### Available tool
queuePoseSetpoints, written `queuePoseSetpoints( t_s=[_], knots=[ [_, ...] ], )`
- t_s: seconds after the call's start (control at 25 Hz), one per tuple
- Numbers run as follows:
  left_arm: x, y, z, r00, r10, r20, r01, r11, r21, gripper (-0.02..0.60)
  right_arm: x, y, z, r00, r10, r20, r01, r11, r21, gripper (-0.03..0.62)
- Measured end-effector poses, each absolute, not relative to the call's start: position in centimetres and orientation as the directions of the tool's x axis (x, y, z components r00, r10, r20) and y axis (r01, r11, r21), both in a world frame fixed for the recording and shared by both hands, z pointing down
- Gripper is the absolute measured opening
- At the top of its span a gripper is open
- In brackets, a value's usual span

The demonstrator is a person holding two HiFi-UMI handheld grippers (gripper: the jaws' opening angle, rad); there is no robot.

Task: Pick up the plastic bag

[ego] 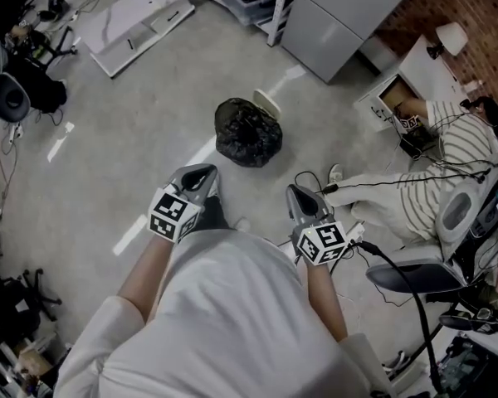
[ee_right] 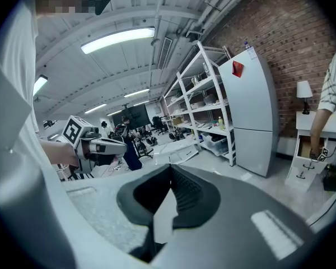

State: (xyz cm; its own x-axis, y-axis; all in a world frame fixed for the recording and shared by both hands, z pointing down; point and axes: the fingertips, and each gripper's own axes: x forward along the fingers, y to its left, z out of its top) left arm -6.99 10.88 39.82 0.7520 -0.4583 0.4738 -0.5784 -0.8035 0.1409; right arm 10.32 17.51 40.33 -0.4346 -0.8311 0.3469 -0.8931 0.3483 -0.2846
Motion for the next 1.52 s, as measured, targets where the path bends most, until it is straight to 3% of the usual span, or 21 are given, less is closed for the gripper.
queuePoseSetpoints(
  t_s=[0.96, 1.52],
  knots=[
    [-9.0, -11.1, 42.6, 0.825, -0.223, 0.519, -0.323, -0.94, 0.11, 0.003, 7.2, -2.0, 42.5, -0.242, -0.86, 0.45, -0.961, 0.147, -0.236, 0.001],
    [-6.7, -13.9, 46.5, 0.822, -0.17, 0.543, -0.309, -0.935, 0.174, 0.003, 9.9, -4.5, 45.5, -0.219, -0.833, 0.508, -0.965, 0.106, -0.242, 0.002]
  ],
)
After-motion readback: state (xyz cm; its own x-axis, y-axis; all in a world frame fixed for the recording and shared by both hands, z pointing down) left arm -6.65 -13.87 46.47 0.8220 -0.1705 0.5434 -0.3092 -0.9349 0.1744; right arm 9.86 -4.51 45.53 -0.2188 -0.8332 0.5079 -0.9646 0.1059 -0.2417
